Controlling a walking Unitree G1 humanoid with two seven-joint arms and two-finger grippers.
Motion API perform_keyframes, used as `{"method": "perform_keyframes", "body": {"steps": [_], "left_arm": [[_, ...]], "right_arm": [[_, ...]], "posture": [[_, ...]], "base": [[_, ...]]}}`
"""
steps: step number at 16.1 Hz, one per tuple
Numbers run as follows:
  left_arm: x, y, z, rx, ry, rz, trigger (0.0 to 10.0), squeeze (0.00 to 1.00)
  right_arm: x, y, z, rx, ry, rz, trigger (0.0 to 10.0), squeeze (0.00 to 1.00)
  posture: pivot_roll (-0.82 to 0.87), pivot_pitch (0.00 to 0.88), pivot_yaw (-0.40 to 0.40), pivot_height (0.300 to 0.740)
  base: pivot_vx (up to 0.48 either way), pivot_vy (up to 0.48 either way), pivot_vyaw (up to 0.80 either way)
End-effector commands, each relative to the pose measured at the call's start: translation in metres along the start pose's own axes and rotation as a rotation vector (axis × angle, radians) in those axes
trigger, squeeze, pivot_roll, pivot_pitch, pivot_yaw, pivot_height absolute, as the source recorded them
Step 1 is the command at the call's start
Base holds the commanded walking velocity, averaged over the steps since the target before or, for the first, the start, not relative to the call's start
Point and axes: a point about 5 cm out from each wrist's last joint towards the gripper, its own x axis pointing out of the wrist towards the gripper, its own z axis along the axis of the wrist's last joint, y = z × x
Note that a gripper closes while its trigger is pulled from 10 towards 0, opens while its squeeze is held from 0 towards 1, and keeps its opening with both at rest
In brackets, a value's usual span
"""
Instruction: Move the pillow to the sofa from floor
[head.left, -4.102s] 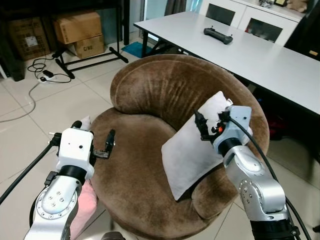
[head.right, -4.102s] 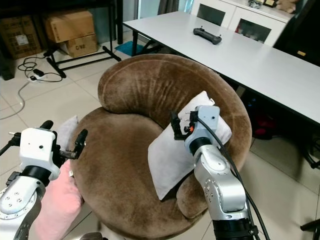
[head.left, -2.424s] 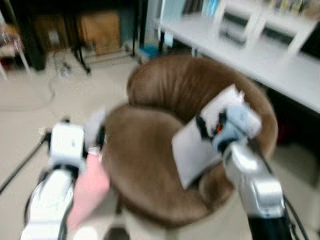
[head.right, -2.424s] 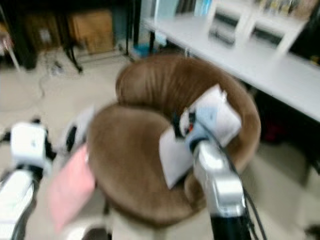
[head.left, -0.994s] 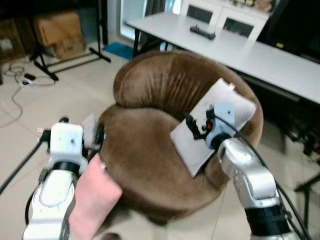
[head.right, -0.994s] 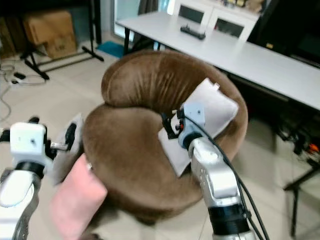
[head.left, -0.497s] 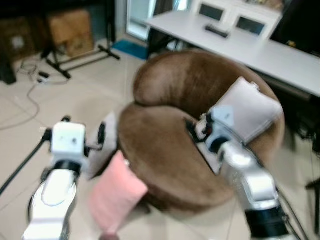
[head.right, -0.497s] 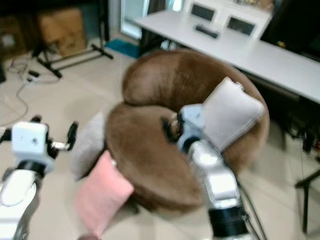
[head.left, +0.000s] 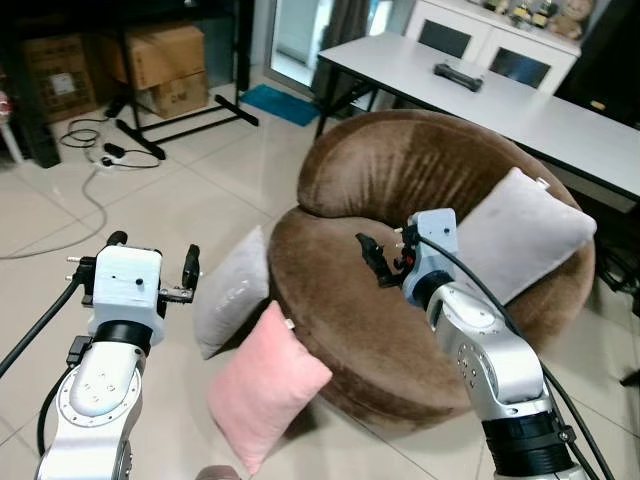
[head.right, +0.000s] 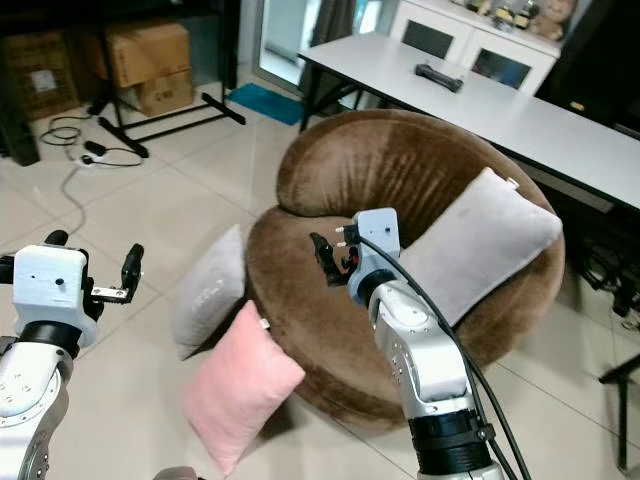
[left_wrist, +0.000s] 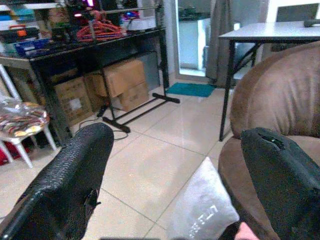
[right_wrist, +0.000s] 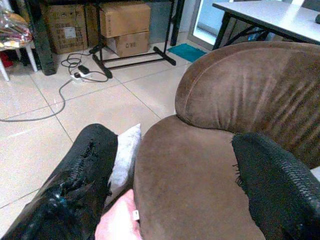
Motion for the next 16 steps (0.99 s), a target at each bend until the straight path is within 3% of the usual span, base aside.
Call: {"method": "perform_keyframes", "body": {"steps": [1, 7, 16], "left_arm": [[-0.0004, -0.0071, 0.0026, -0.029, -0.008, -0.028, 10.0, 0.0], [-0.0004, -0.0077, 0.0035, -0.035, -0.013, -0.036, 10.0, 0.0], [0.002, -0.0062, 0.0029, -0.033, -0.013, -0.043, 10.0, 0.0]], "right_arm": [[-0.0032, -0.0129, 0.0006, -0.016, 0.007, -0.051, 10.0, 0.0], [-0.0027, -0.0143, -0.0009, 0.001, 0.015, -0.068, 10.0, 0.0], [-0.0012, -0.0104, -0.0024, -0.01, 0.021, -0.05, 10.0, 0.0]], "posture": [[0.18, 0.0, -0.169, 0.74], [0.18, 0.0, -0.169, 0.74], [0.18, 0.0, -0.161, 0.74]], "base": [[0.0, 0.0, 0.0], [0.222, 0.0, 0.72], [0.278, 0.0, 0.0]]}}
